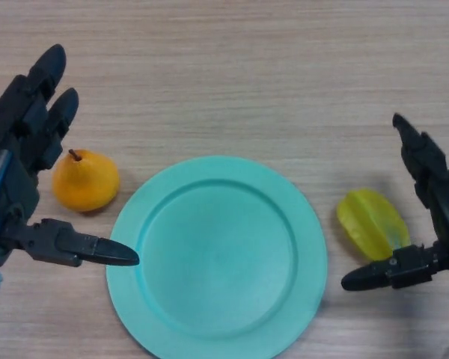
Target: Pick up the yellow starfruit and place it on the plate
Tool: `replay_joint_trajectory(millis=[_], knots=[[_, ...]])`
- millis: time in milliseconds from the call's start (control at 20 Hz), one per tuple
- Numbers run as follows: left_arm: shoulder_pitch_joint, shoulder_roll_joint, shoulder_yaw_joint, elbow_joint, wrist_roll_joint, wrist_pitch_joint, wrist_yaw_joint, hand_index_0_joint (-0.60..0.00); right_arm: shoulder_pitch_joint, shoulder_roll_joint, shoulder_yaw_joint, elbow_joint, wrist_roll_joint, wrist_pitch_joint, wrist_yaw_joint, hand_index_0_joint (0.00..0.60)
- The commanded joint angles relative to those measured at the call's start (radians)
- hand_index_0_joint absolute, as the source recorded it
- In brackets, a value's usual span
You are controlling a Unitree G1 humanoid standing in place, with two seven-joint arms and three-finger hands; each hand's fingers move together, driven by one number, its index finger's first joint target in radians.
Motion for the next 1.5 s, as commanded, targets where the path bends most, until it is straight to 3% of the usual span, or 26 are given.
replay_joint_trajectory(millis=[50, 100, 150, 200, 250, 300, 350, 400, 700, 900, 1150, 1350, 1500], knots=[[-0.014, 0.036, 0.071, -0.062, -0.02, -0.104, -0.023, 0.0, -0.035, -0.013, -0.001, 0.002, -0.01, -0.166, -0.059, 0.0], [-0.014, 0.036, 0.072, -0.061, -0.021, -0.103, -0.022, 0.0, -0.038, -0.013, 0.001, 0.017, -0.016, -0.175, -0.066, 0.0], [-0.013, 0.035, 0.075, -0.061, -0.019, -0.108, -0.02, 0.0, -0.043, -0.011, 0.004, 0.048, -0.015, -0.198, -0.078, 0.052], [-0.013, 0.036, 0.075, -0.061, -0.019, -0.108, -0.021, 0.0, -0.043, -0.01, 0.005, 0.051, -0.013, -0.2, -0.079, 0.15], [-0.013, 0.036, 0.077, -0.06, -0.018, -0.109, -0.021, 0.0, -0.044, -0.011, 0.007, 0.06, -0.023, -0.208, -0.082, 0.301], [-0.013, 0.037, 0.078, -0.06, -0.018, -0.109, -0.021, 0.0, -0.045, -0.012, 0.01, 0.069, -0.034, -0.214, -0.084, 0.4], [-0.013, 0.037, 0.08, -0.057, -0.019, -0.113, -0.019, 0.0, -0.051, -0.019, 0.01, 0.09, -0.083, -0.224, -0.086, 0.544], [-0.012, 0.036, 0.081, -0.055, -0.019, -0.116, -0.017, 0.0, -0.056, -0.023, 0.008, 0.103, -0.111, -0.231, -0.089, 0.6], [-0.016, 0.04, 0.088, -0.057, -0.021, -0.108, -0.014, 0.0, -0.066, -0.037, -0.017, 0.089, -0.148, -0.229, -0.109, 0.6], [-0.012, 0.036, 0.08, -0.046, -0.015, -0.129, -0.014, 0.0, -0.099, -0.014, -0.001, -0.087, -0.04, -0.026, -0.061, 0.6], [-0.028, 0.046, 0.098, -0.042, -0.098, -0.116, -0.005, 0.0, -0.116, 0.029, 0.152, -0.169, -0.119, -0.033, -0.054, 0.6], [-0.039, 0.048, 0.089, -0.005, -0.105, -0.179, 0.024, 0.0, -0.074, 0.034, 0.293, -0.169, -0.072, -0.054, -0.095, 0.6], [-0.045, 0.052, 0.083, 0.01, -0.104, -0.195, 0.03, 0.0, -0.051, 0.034, 0.349, -0.146, -0.05, -0.045, -0.101, 0.6]])
